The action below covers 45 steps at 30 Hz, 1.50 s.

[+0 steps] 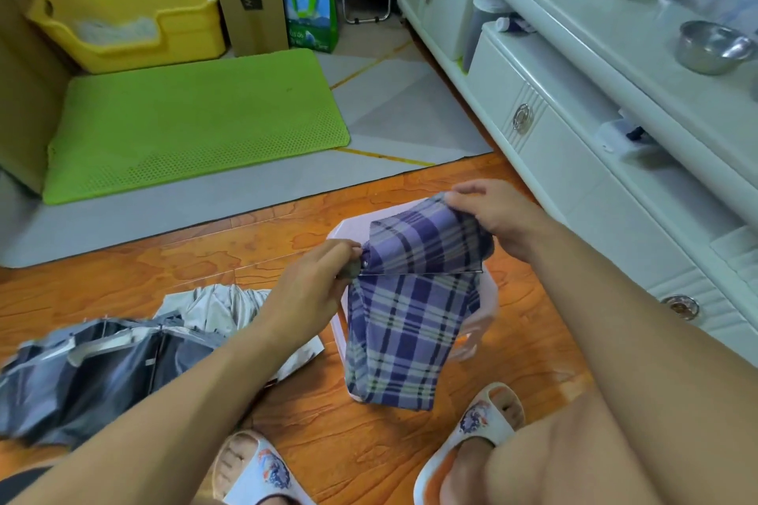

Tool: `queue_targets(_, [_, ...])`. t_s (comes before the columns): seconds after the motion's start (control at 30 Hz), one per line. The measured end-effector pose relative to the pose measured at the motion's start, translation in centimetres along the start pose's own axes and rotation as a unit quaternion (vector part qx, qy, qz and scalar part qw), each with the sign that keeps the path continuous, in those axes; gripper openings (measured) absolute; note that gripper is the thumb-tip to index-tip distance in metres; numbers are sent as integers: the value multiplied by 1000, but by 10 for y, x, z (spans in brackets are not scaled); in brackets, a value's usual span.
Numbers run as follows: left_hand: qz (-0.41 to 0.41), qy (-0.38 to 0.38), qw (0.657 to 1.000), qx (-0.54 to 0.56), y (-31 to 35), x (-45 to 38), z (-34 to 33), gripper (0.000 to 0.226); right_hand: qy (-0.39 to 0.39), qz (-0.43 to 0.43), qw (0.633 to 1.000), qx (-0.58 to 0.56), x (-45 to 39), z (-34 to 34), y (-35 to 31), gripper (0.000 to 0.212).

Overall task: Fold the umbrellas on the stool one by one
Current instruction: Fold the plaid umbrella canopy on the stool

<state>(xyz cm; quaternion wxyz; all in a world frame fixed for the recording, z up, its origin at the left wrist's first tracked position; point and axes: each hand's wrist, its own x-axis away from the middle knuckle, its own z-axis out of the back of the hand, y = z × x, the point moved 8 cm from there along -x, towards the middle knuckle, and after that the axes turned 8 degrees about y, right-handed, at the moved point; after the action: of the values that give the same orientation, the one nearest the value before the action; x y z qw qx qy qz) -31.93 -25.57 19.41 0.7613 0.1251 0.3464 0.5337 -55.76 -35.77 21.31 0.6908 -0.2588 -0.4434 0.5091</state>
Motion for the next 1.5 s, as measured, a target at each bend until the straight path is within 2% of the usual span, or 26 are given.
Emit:
queue_targets(0.07, [-23, -1, 1000, -4, 8, -18, 19, 40, 9, 48, 989, -143, 8, 20, -23, 37])
queue_targets(0.13, [-11, 25, 1000, 15, 13, -38, 47, 48, 13, 86, 957, -276, 21, 42, -48, 33])
queue_targets(0.2, [59, 60, 994, 72, 13, -54, 73, 44, 5, 128, 928, -349, 40, 57, -73, 33])
queue_targets(0.27, [150, 82, 974, 150, 8, -64, 83, 40, -1, 176, 912, -370, 59, 67, -93, 39])
queue_targets(0.33, [223, 90, 947, 214, -1, -67, 79, 42, -5, 207, 909, -362, 71, 67, -100, 48])
queue_targets(0.5, [332, 57, 908, 249, -21, -61, 48, 36, 14, 203, 948, -243, 72, 58, -72, 65])
queue_targets(0.57, [347, 53, 907, 234, -24, -59, 42, 35, 10, 202, 961, -189, 73, 57, -62, 57])
queue_targets(0.73, [366, 95, 902, 208, -25, -58, 44, 33, 34, 224, 966, -125, 76, 63, -55, 14])
queue_targets(0.9, [381, 169, 870, 264, -23, -61, 56, 31, 97, 217, 962, -131, 73, 78, -47, 12])
queue_targets(1.03, [355, 226, 844, 332, -11, -75, 71, 32, 69, 175, 964, -185, 68, 76, -42, 20])
queue_targets(1.13, [354, 253, 807, 399, -8, -84, 73, 28, 47, 152, 955, -249, 69, 78, -41, 32])
queue_targets(1.2, [370, 260, 780, 433, -8, -86, 68, 23, 27, 131, 946, -296, 70, 76, -42, 28])
queue_targets(1.27, [396, 258, 758, 449, -9, -83, 58, 21, 48, 96, 940, -325, 67, 74, -37, 20])
queue_targets(1.37, [450, 235, 718, 477, -10, -74, 39, 20, 96, 43, 949, -297, 61, 71, -24, 5])
queue_targets(1.5, [510, 232, 654, 509, -9, -63, 26, 17, 82, -35, 971, -222, 57, 59, -5, 26])
